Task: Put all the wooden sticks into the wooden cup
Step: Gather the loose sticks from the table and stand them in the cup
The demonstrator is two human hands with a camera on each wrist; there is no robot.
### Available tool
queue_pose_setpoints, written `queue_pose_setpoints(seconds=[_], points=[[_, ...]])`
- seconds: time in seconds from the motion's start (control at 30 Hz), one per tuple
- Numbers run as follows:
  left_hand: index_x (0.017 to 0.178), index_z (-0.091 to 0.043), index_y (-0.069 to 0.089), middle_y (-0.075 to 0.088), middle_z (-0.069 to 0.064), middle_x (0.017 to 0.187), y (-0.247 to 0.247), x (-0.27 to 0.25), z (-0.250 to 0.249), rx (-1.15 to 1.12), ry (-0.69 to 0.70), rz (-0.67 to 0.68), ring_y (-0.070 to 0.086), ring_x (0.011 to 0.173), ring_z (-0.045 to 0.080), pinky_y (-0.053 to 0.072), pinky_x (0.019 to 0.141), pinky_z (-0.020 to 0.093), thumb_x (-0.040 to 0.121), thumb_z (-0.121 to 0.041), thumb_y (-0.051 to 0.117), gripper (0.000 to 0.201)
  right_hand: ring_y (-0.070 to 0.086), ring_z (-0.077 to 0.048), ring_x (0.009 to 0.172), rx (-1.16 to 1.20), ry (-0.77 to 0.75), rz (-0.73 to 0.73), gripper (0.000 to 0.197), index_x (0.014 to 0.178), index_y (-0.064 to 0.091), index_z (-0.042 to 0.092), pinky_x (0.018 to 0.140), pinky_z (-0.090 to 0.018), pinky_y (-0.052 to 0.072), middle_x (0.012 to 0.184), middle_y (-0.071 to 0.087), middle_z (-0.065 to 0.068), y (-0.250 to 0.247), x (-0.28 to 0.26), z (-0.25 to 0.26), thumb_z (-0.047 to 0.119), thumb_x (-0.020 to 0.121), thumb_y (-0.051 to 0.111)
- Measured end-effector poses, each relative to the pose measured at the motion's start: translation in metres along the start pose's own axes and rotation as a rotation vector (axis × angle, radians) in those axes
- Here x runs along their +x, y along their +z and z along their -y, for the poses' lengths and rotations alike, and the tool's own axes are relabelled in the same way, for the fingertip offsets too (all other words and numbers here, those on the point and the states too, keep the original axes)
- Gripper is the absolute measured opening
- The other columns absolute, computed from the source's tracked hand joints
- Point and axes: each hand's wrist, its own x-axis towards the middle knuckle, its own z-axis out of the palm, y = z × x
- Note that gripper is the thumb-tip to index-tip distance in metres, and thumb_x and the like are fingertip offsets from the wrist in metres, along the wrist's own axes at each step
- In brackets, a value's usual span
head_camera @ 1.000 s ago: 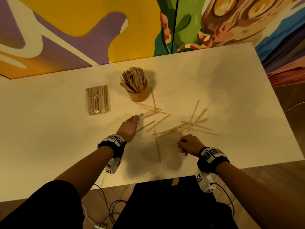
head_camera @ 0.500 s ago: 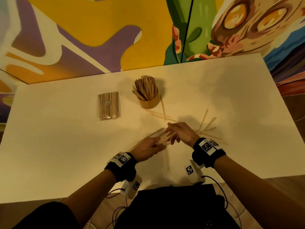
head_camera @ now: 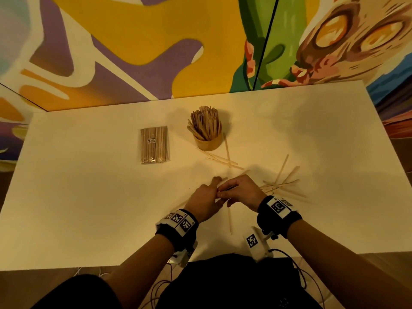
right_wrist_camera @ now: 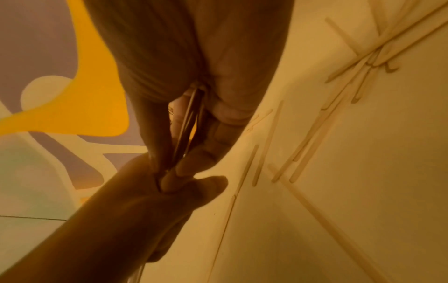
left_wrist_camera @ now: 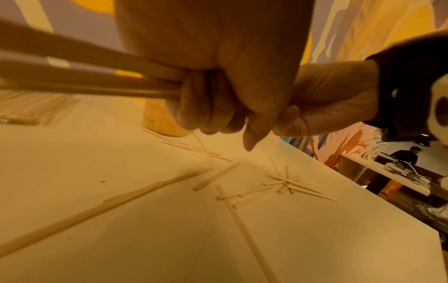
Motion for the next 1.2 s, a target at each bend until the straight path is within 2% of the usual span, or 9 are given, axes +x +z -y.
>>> queue_pose_setpoints(seconds=[0.23,0.43,0.5,0.6,0.67,0.73,0.9,1.0,1.2], points=[[0.149,-0.02,0.019,0.069,0.016,0.101,0.001,-0.004,0.0,-0.054,-0.02,0.061,0.065,0.088,0.034,0.05,0.071,0.036,0.086,-0.017,0.06,0.075,0.063,-0.019,0.054,0.026,-0.03,-0.056,0.01,0.085,0.075,-0.005,0.057,-0.029,0.052,0.073,0.07,-0.023,0.007,0.002,-0.014,-0.007,0.076,0.073],[0.149,-0.018,0.026,0.066,0.007,0.117,0.004,-0.005,0.002,-0.161,-0.062,0.153,0.058,0.11,0.027,0.043,0.084,0.029,0.085,-0.02,0.066,0.075,0.062,-0.014,0.052,0.013,-0.03,-0.049,0.002,0.079,0.074,-0.004,0.058,-0.027,0.052,0.062,0.07,-0.008,0.009,0.0,-0.022,-0.004,0.077,0.073],[0.136,-0.02,0.044,0.067,0.003,0.113,0.001,-0.005,0.005,-0.167,-0.041,0.189,0.063,0.097,0.021,0.045,0.076,0.027,0.085,-0.026,0.069,0.057,0.066,-0.017,0.057,0.021,-0.037,-0.038,0.001,0.077,0.075,-0.001,0.06,-0.029,0.053,0.066,0.072,-0.011,0.006,0.0,-0.021,-0.001,0.078,0.074],[0.115,-0.019,0.058,0.069,0.002,0.084,-0.012,-0.009,0.015,-0.321,-0.119,0.301,0.061,0.056,0.014,0.049,0.054,0.025,0.085,-0.033,0.072,0.036,0.067,-0.023,0.06,0.074,-0.04,-0.04,0.002,0.079,0.075,0.0,0.059,-0.028,0.054,0.069,0.071,-0.017,-0.005,-0.001,-0.016,0.001,0.08,0.073],[0.109,-0.018,0.065,0.068,0.002,0.074,-0.021,-0.016,0.026,-0.438,-0.154,0.312,0.059,0.051,0.015,0.049,0.05,0.026,0.086,-0.035,0.071,0.03,0.066,-0.023,0.059,0.126,-0.024,-0.083,0.002,0.078,0.074,0.001,0.057,-0.026,0.053,0.067,0.07,-0.018,-0.016,-0.001,-0.012,-0.001,0.08,0.073],[0.104,-0.017,0.071,0.066,0.004,0.068,-0.028,-0.025,0.035,-0.625,-0.179,0.249,0.06,0.052,0.02,0.043,0.045,0.025,0.091,-0.036,0.064,0.024,0.066,-0.023,0.058,0.195,0.008,-0.141,0.002,0.08,0.072,-0.003,0.056,-0.025,0.053,0.064,0.069,-0.017,-0.025,-0.002,-0.01,-0.005,0.079,0.071],[0.094,-0.004,0.074,0.06,0.016,0.062,-0.024,-0.029,0.032,-1.02,-0.296,-0.056,0.054,0.044,0.024,0.036,0.041,0.023,0.099,-0.047,0.044,0.052,0.068,-0.03,0.065,0.348,0.039,-0.179,0.009,0.089,0.068,-0.012,0.059,-0.026,0.055,0.071,0.068,-0.022,-0.023,0.002,-0.006,-0.007,0.081,0.068],[0.096,0.002,0.072,0.06,0.013,0.06,-0.015,-0.021,0.021,-1.143,-0.328,-0.176,0.048,0.037,0.022,0.034,0.038,0.022,0.099,-0.039,0.047,0.048,0.069,-0.029,0.065,0.376,0.007,-0.183,0.009,0.091,0.067,-0.011,0.06,-0.027,0.056,0.073,0.068,-0.022,-0.015,0.006,-0.001,-0.006,0.083,0.067],[0.064,0.001,0.07,0.058,0.013,0.053,-0.016,-0.018,0.02,-1.117,-0.253,-0.246,0.043,0.032,0.02,0.035,0.039,0.022,0.093,-0.024,0.061,0.04,0.07,-0.027,0.062,0.414,0.012,-0.169,0.009,0.088,0.067,-0.007,0.057,-0.027,0.056,0.074,0.07,-0.019,-0.009,0.003,0.002,0.001,0.088,0.064]])
